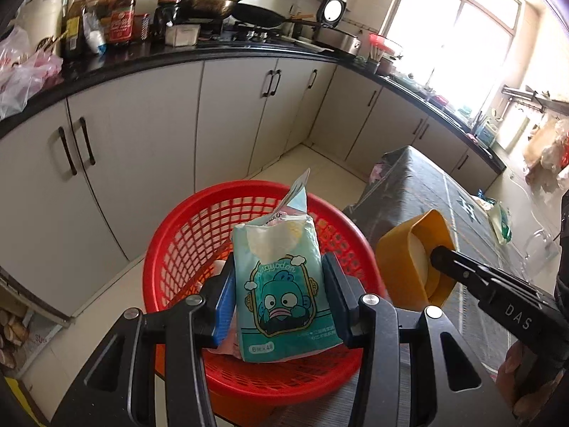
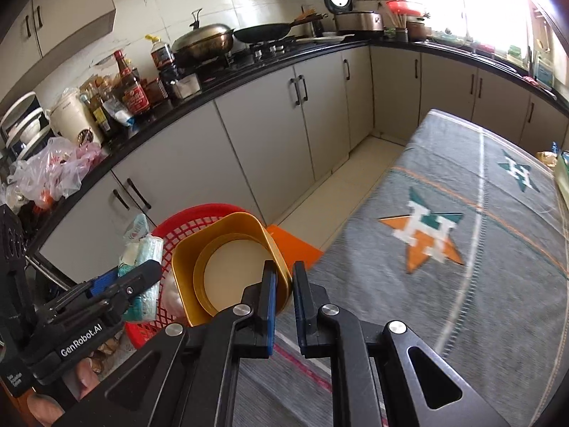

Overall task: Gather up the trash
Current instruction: 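Carry the tissue pack and yellow container to the red basket with both tools, then lower both items into the basket and open both tools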

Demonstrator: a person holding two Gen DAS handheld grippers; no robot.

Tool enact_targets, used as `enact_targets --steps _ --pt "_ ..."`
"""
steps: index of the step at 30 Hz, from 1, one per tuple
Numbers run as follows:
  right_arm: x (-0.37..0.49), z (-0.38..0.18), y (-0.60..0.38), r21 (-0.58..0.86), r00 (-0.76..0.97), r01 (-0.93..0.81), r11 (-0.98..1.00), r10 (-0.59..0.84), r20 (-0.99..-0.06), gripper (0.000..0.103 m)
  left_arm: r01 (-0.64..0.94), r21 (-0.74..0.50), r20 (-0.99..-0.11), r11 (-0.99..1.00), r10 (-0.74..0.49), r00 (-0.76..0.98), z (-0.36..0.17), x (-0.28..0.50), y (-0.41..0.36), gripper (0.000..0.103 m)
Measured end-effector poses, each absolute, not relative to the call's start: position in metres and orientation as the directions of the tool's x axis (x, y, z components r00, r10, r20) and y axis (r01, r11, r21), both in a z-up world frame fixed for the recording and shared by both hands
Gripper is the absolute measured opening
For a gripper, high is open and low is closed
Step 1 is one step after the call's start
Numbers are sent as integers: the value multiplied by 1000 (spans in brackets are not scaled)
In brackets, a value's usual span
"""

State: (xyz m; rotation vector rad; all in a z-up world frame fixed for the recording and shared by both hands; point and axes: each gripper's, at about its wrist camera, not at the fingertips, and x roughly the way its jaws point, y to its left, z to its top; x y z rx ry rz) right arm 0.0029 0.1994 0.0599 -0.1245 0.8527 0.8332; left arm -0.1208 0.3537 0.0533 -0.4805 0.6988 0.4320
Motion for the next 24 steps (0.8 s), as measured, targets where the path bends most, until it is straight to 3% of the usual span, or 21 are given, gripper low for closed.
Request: enact_targets --steps 24 --pt "10 31 242 200 347 -687 699 557 -755 10 -532 -322 -698 783 184 692 28 -128 383 45"
